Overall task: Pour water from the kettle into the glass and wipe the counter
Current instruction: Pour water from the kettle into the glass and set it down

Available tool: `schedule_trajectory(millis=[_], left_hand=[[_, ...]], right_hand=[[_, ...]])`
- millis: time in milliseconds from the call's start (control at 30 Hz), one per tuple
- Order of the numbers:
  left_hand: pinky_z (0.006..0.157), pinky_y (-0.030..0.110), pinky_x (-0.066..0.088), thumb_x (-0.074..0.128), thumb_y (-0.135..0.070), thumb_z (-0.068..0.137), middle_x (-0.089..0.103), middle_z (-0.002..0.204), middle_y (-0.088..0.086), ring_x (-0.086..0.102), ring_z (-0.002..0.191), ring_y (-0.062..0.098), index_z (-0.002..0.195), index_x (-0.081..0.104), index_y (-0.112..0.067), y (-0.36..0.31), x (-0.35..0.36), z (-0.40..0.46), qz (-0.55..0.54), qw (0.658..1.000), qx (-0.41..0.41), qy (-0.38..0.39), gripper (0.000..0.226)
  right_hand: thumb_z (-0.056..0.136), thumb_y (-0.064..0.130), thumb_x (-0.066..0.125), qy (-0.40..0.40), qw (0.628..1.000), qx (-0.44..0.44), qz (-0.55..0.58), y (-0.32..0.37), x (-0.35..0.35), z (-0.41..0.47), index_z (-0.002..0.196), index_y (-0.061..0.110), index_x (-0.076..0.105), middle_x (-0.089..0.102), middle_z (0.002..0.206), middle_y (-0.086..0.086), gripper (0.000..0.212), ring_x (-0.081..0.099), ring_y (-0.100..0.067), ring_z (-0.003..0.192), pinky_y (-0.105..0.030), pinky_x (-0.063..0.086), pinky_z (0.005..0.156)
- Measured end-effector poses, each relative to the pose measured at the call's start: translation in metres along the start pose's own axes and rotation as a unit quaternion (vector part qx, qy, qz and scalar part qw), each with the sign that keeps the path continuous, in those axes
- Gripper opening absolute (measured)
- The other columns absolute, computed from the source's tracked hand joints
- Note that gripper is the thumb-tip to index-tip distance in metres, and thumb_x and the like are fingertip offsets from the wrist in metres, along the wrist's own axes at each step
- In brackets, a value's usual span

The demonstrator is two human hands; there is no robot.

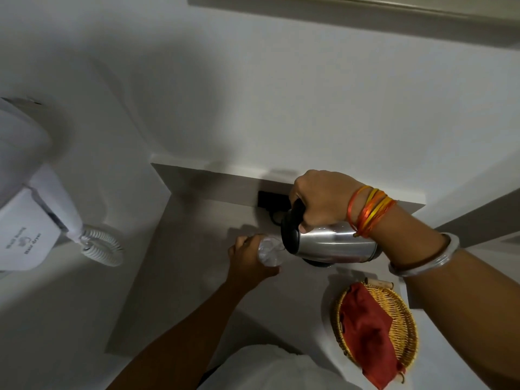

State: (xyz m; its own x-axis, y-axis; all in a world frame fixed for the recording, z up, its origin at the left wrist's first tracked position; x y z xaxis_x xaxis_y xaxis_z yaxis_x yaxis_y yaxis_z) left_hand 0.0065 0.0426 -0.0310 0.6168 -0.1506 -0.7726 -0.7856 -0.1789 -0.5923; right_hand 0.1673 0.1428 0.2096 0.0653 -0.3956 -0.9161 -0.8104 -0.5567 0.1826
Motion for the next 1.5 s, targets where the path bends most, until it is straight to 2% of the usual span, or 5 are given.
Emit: schedule_trajectory(millis=[733,933,1067,1400,1500], left_hand=[[0.092,0.035,0.028,0.087,-0.067,0.053,0.062,0.125,-0.02,0.045,0.122,0.015,0.128,0.053,-0.045,-0.001,0.004,-0.004,-0.007,1.0,0.012,-0.006,0.085],[0.093,0.036,0.029,0.086,-0.068,0.052,0.063,0.123,-0.019,0.046,0.123,0.015,0.125,0.052,-0.046,-0.003,0.003,-0.003,0.004,1.0,0.011,0.0,0.083],[0.093,0.035,0.028,0.087,-0.066,0.053,0.063,0.123,-0.019,0.047,0.123,0.015,0.125,0.052,-0.044,-0.004,0.002,-0.004,-0.001,1.0,0.019,-0.005,0.083],[0.095,0.036,0.027,0.088,-0.065,0.057,0.063,0.129,-0.014,0.048,0.126,0.018,0.13,0.053,-0.04,-0.008,0.002,0.0,0.008,1.0,0.017,0.009,0.085],[0.095,0.036,0.025,0.088,-0.063,0.058,0.062,0.129,-0.014,0.05,0.125,0.017,0.13,0.053,-0.039,-0.007,0.002,0.0,-0.018,1.0,0.02,0.008,0.083]], right_hand=[[0.064,0.034,0.091,0.048,0.998,0.022,-0.034,0.016,-0.024,-0.001,0.088,0.023,0.079,0.059,0.063,0.008,0.029,0.055,-0.01,0.057,-0.023,0.039,0.051],[0.064,0.034,0.091,0.056,0.998,0.019,-0.036,0.019,-0.028,0.0,0.093,0.022,0.077,0.061,0.068,0.008,0.034,0.056,-0.01,0.061,-0.026,0.047,0.056],[0.063,0.035,0.092,0.044,0.998,0.017,-0.036,0.016,-0.031,-0.001,0.078,0.027,0.069,0.056,0.065,0.009,0.029,0.053,-0.009,0.058,-0.025,0.042,0.053],[0.063,0.036,0.09,0.043,0.999,0.026,-0.006,0.0,-0.023,-0.001,0.09,0.023,0.079,0.065,0.07,0.007,0.033,0.062,-0.013,0.064,-0.029,0.05,0.059],[0.064,0.034,0.09,0.039,0.998,0.026,0.035,-0.015,-0.017,-0.004,0.092,0.025,0.078,0.071,0.078,0.005,0.032,0.068,-0.017,0.073,-0.037,0.06,0.069]])
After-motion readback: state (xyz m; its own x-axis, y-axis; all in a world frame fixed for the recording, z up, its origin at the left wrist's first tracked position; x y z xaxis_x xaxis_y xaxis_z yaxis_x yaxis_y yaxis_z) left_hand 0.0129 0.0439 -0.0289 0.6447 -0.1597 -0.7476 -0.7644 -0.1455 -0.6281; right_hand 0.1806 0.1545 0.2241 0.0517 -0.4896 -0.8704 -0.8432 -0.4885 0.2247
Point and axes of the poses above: each hand's wrist, its own z-axis towards the middle knuckle, its own x-axis out of the palm, y = z × x, the point moved 2 cm from there along z, towards the middle knuckle
